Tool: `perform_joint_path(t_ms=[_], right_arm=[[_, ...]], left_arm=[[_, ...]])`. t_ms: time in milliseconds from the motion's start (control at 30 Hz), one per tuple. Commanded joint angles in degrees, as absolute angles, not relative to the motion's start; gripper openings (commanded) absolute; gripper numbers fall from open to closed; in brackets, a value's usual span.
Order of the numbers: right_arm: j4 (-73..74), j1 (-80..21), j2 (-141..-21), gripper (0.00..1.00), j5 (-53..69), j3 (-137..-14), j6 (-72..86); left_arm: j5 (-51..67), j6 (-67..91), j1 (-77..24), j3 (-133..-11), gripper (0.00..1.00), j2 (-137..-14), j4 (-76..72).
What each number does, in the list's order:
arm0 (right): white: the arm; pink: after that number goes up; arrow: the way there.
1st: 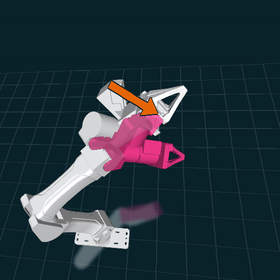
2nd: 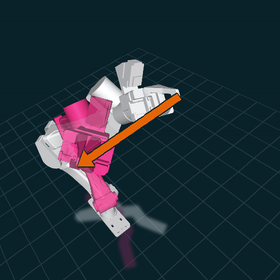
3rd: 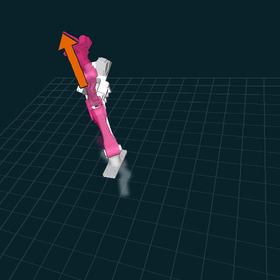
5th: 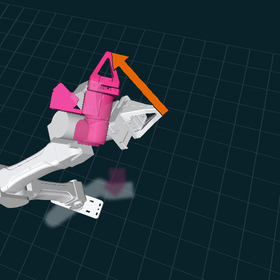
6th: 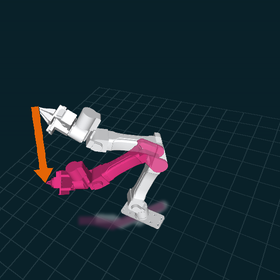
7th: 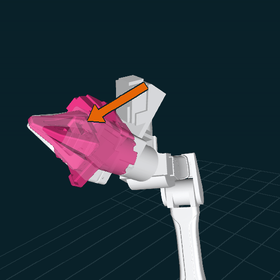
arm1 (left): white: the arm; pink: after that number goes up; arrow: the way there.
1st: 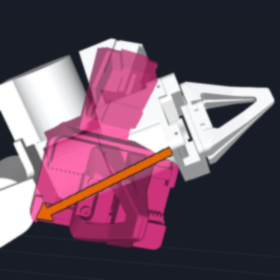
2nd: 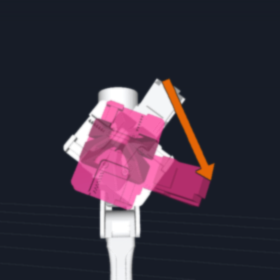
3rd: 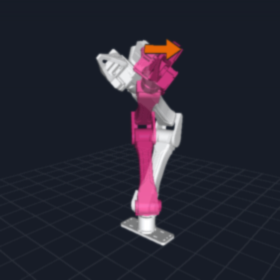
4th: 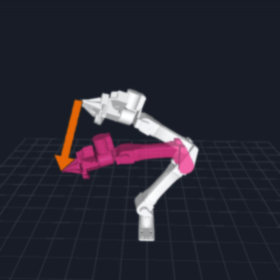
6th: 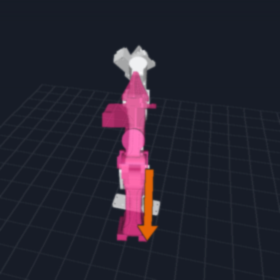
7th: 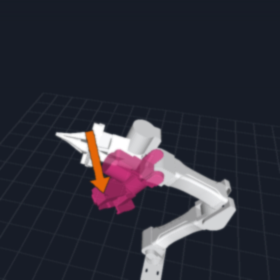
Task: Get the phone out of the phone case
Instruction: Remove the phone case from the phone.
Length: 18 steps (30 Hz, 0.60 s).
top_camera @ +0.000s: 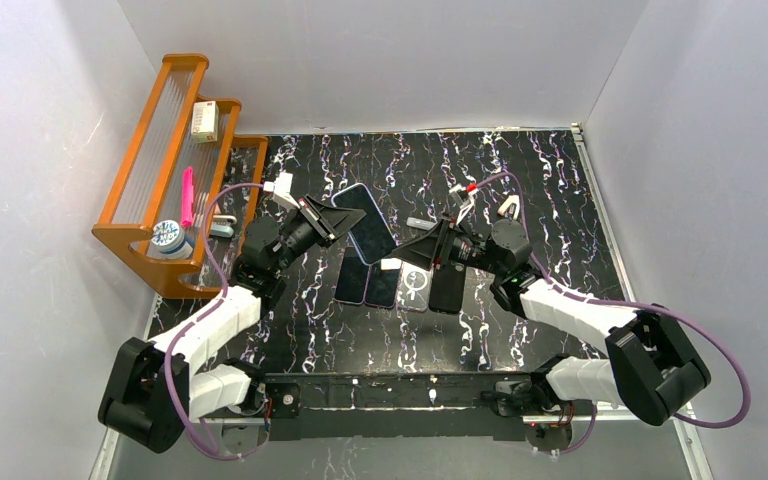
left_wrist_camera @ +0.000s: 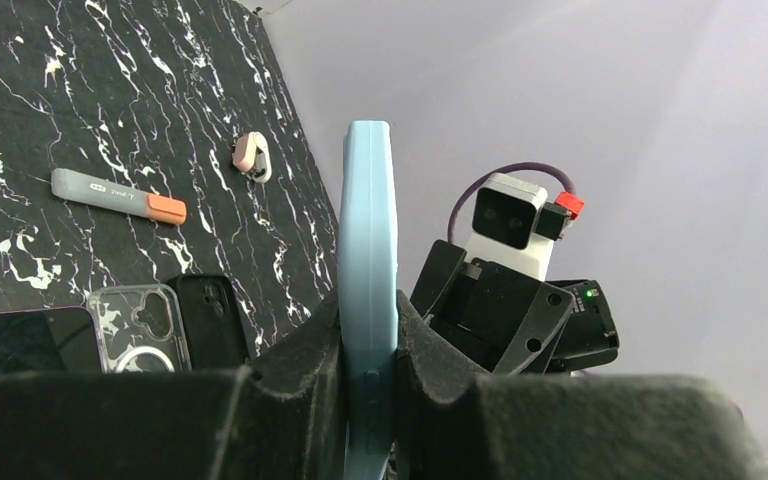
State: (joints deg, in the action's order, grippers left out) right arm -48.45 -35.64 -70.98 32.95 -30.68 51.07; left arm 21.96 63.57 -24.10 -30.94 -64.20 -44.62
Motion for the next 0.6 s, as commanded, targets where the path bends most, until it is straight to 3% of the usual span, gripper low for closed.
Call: perform_joint_path(t_ms=[0, 567], right_arm=[[-54.97, -36.23, -70.93, 0.57, 35.16, -34.54, 52.42], [-57.28, -36.23, -72.93, 0.57, 35.59, -34.28, 52.93]], left_arm=[[24.18, 62.68, -24.69, -33.65, 0.00, -64.15, -48.43], [25.52, 64.15, -25.55, -33.74, 0.00, -64.18, -49.32]])
